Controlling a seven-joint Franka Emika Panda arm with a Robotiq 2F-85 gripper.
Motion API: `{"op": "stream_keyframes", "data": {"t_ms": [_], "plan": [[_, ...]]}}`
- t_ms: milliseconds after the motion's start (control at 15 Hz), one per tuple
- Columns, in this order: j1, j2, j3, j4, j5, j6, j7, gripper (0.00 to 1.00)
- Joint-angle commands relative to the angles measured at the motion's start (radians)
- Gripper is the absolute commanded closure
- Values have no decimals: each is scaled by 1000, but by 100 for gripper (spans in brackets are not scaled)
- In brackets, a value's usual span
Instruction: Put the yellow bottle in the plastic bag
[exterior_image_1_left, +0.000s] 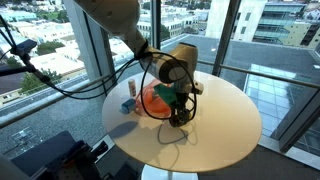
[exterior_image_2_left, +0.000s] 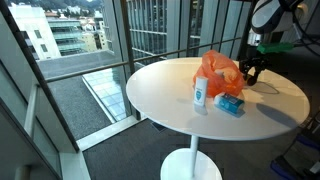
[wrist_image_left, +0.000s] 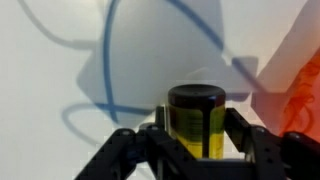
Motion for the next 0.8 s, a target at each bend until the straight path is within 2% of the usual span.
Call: {"op": "stream_keyframes", "data": {"t_ms": [0, 67, 333, 733], "plan": [[3, -16, -1, -1, -21, -4, 21, 66], [-2, -31, 5, -6, -13, -21, 8, 71], [-7, -113, 16, -45, -3, -65, -23, 71], [1, -314, 47, -126, 3, -158, -75, 71]]}}
